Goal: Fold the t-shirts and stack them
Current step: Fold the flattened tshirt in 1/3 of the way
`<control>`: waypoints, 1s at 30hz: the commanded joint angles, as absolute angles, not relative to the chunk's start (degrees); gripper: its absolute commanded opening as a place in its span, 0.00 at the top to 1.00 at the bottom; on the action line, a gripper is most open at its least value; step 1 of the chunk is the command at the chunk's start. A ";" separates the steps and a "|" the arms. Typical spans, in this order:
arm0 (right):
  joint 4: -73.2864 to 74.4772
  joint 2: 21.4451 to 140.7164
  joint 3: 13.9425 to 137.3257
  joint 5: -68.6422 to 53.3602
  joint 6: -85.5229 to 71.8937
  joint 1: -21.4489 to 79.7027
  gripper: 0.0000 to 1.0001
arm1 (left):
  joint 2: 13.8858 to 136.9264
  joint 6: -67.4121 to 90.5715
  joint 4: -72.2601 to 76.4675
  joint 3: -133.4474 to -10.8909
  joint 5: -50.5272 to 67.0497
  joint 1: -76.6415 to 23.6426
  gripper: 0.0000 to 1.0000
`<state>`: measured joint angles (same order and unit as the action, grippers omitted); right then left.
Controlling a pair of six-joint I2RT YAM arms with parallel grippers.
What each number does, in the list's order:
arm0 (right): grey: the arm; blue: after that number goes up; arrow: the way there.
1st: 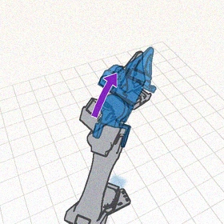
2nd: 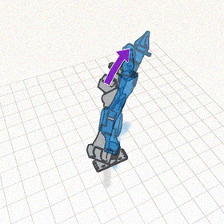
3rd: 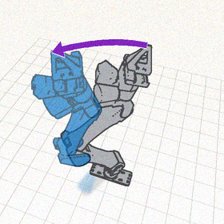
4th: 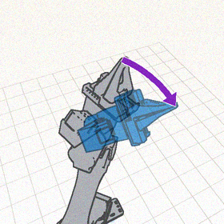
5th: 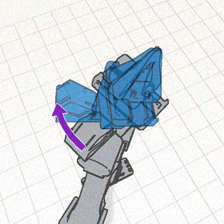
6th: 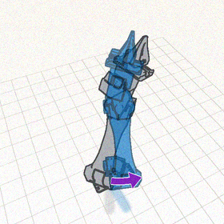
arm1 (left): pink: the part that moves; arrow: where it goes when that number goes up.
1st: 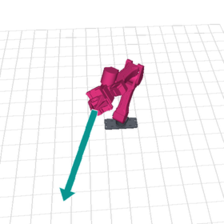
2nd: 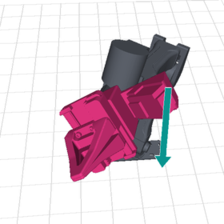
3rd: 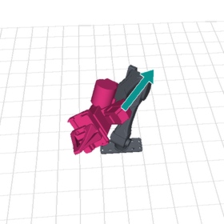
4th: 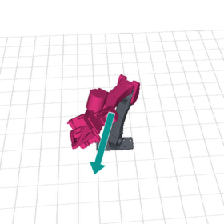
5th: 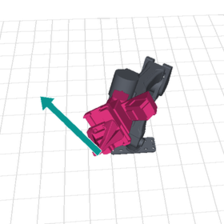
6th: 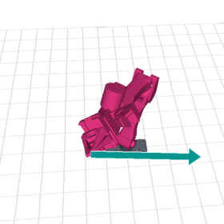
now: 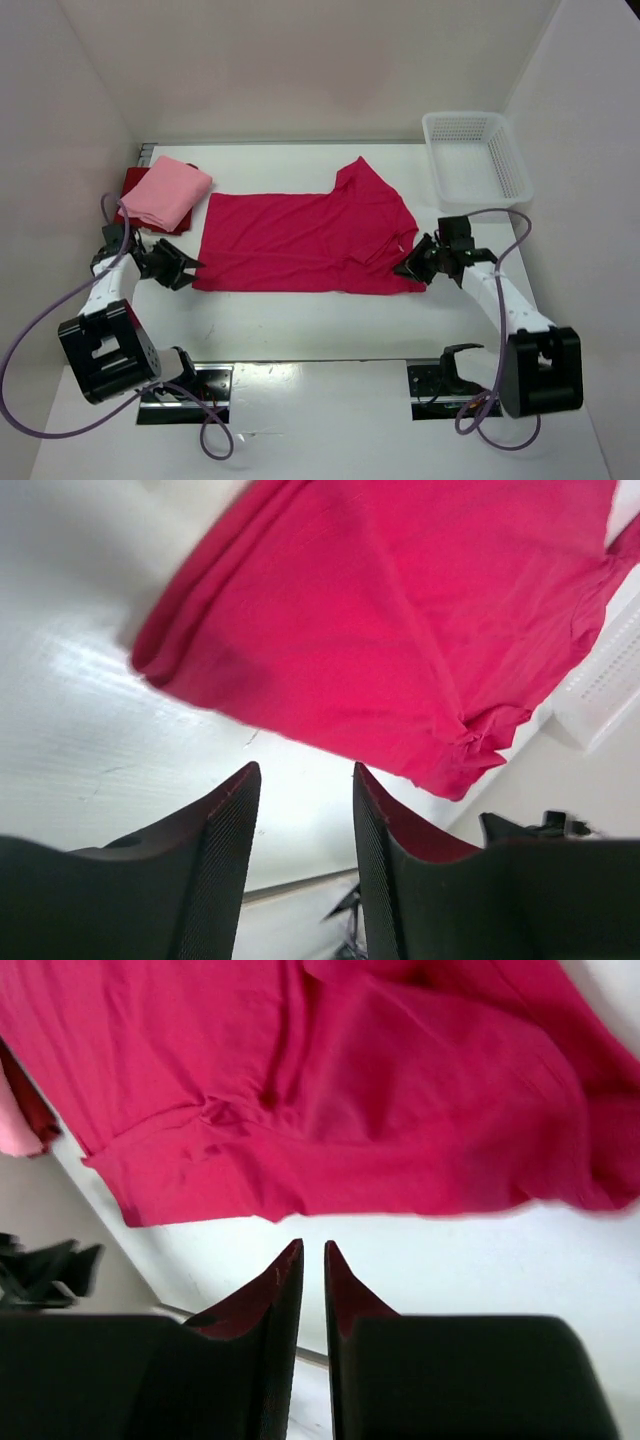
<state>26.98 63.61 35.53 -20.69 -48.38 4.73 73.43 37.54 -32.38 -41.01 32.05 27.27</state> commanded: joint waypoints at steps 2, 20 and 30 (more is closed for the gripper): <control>22.60 75.39 46.48 -20.14 -41.93 9.40 0.91 | 74.88 34.01 -34.10 -49.65 24.27 24.62 0.49; 17.75 94.92 54.49 -14.68 -41.57 16.08 0.61 | 87.88 42.10 -16.27 -48.87 17.14 -0.97 1.00; 17.75 100.02 56.69 -17.13 -41.57 17.23 0.61 | 92.28 41.04 -15.73 -48.34 17.75 2.01 1.00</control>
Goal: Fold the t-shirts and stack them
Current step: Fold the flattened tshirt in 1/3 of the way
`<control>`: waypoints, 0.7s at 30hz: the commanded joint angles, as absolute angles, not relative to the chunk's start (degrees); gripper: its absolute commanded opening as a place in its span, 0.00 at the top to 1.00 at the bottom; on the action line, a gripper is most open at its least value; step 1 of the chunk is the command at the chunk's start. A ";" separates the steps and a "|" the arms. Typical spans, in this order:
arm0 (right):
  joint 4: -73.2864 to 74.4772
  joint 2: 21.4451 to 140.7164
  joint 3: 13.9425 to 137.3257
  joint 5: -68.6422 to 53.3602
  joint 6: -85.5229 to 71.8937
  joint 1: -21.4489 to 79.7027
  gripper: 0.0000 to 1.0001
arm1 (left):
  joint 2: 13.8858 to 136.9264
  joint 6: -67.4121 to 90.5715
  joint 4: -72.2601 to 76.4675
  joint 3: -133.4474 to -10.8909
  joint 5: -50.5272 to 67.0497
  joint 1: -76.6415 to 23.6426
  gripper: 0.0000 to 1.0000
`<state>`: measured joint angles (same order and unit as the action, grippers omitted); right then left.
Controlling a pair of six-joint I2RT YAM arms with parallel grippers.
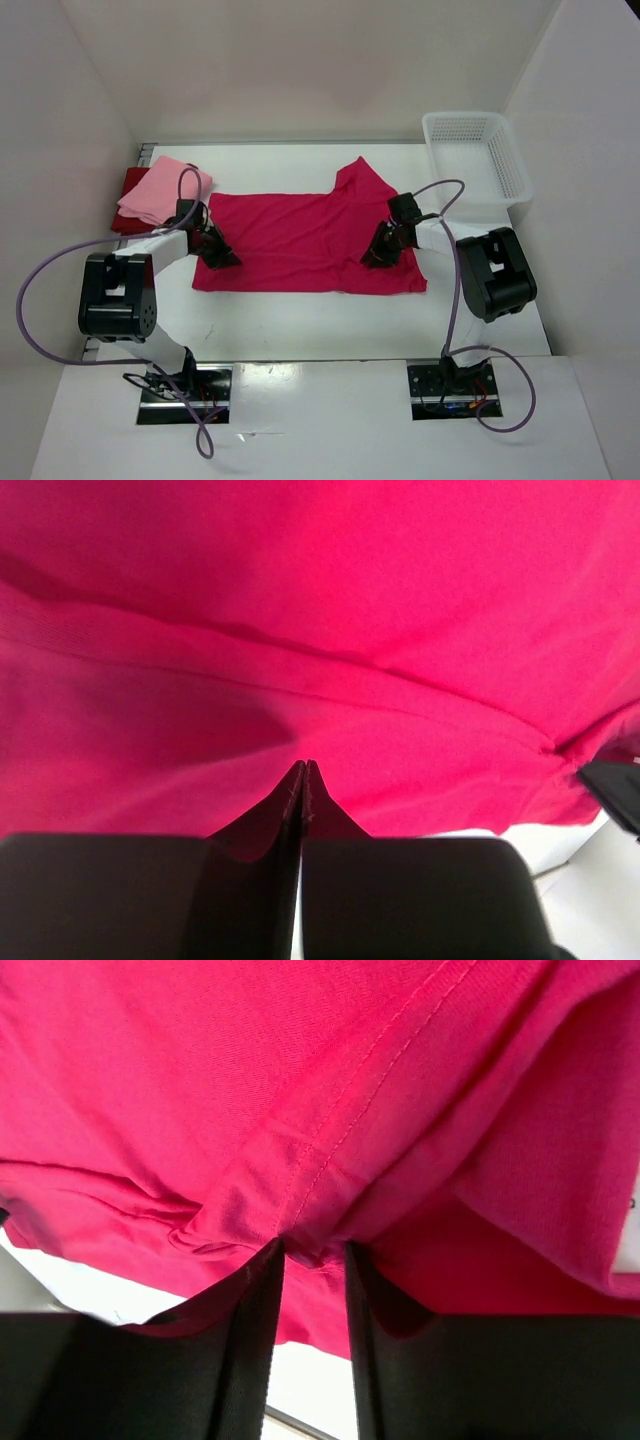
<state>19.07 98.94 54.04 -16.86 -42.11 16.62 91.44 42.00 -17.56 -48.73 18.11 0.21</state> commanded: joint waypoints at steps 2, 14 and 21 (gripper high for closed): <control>17.75 100.02 57.30 -17.14 -41.57 17.23 0.70 | 92.81 40.43 -15.21 -47.82 17.75 2.80 1.00; 21.01 109.41 73.53 -16.53 -37.97 17.23 1.00 | 92.29 39.90 -15.21 -47.81 18.90 4.04 1.00; 25.22 116.81 86.57 -14.59 -36.74 18.46 0.74 | 88.86 39.90 -16.43 -48.34 19.51 4.04 1.00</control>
<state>23.11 116.77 82.81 -16.12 -38.00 17.43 91.94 40.71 -16.38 -48.31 18.44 3.84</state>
